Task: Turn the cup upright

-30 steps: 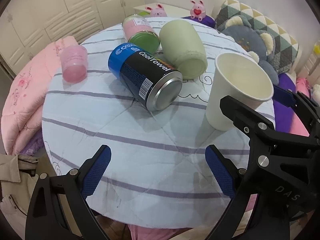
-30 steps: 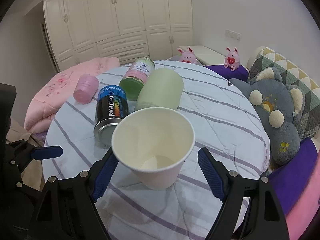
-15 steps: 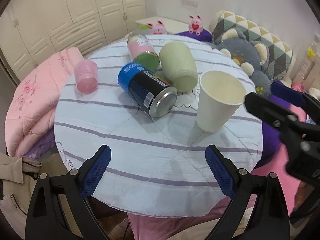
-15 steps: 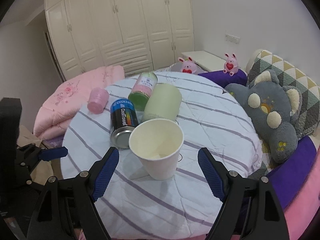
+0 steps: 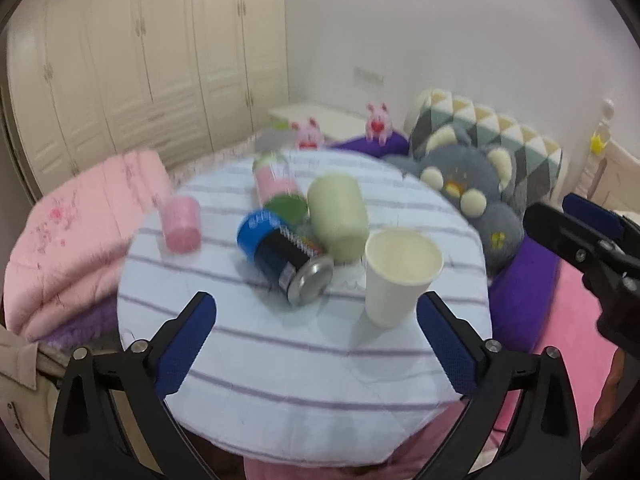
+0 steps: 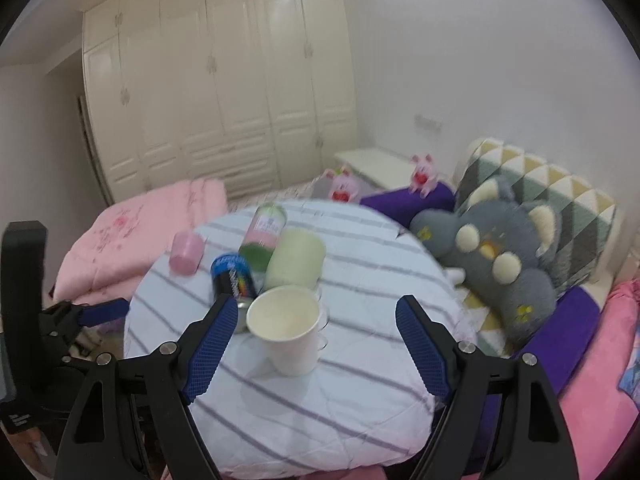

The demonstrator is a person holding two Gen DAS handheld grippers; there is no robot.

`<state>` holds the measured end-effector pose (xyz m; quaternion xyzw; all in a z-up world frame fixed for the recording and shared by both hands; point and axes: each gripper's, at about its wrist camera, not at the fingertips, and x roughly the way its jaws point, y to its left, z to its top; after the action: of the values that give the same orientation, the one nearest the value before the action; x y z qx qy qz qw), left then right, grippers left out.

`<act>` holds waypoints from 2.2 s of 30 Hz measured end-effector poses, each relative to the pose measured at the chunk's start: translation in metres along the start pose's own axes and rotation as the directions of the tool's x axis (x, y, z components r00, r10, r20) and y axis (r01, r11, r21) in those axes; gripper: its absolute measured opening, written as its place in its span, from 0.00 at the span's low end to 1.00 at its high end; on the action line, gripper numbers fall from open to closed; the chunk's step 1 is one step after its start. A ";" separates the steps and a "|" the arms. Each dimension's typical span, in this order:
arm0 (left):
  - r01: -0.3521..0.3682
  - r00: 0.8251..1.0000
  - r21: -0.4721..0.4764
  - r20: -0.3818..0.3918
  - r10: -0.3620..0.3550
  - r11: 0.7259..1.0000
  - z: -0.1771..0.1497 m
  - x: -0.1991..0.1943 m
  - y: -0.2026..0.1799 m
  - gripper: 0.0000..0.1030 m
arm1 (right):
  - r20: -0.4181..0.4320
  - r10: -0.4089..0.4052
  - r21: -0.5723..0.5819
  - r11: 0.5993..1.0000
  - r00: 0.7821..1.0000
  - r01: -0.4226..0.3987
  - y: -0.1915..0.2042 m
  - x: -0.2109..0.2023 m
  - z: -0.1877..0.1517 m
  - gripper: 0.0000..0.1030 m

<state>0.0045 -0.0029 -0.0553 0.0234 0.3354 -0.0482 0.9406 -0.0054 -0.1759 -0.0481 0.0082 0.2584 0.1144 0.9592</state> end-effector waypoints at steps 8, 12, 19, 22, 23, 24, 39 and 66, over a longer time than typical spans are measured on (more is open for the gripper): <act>0.030 0.999 -0.014 0.037 -0.029 0.999 0.002 -0.008 0.003 1.00 | 0.068 -0.036 0.023 0.999 0.997 0.034 -0.002 -0.015 0.000 0.80; 0.027 0.998 -0.022 0.054 -0.025 0.999 0.001 -0.011 0.005 1.00 | 0.065 -0.040 0.019 0.999 0.997 0.039 0.000 -0.015 -0.002 0.80; 0.006 0.989 -0.008 0.148 -0.004 1.000 0.001 -0.024 0.006 1.00 | 0.127 -0.045 -0.009 0.999 0.991 0.047 0.009 -0.023 -0.005 0.80; 0.010 0.985 -0.009 0.169 -0.009 1.000 0.002 -0.027 0.006 1.00 | 0.155 -0.049 -0.020 0.998 0.987 0.053 0.013 -0.026 -0.004 0.80; 0.014 0.985 -0.010 0.173 -0.012 1.000 0.002 -0.027 0.007 1.00 | 0.161 -0.055 -0.025 0.998 0.986 0.059 0.015 -0.027 -0.004 0.80; 0.016 0.984 -0.013 0.176 -0.014 1.000 0.002 -0.027 0.008 1.00 | 0.163 -0.057 -0.030 0.998 0.985 0.062 0.017 -0.027 -0.003 0.80; 0.021 0.979 -0.015 0.204 -0.017 1.000 0.006 -0.025 0.010 1.00 | 0.180 -0.078 -0.038 0.996 0.980 0.086 0.018 -0.019 -0.001 0.80; 0.000 0.982 -0.013 0.187 0.003 1.000 0.008 -0.012 0.010 1.00 | 0.142 -0.092 -0.024 0.995 0.986 0.096 0.013 -0.006 0.000 0.80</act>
<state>0.0010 0.0071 -0.0412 0.0127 0.2459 -0.0473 0.9680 -0.0138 -0.1642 -0.0439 -0.0106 0.1885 0.0722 0.9794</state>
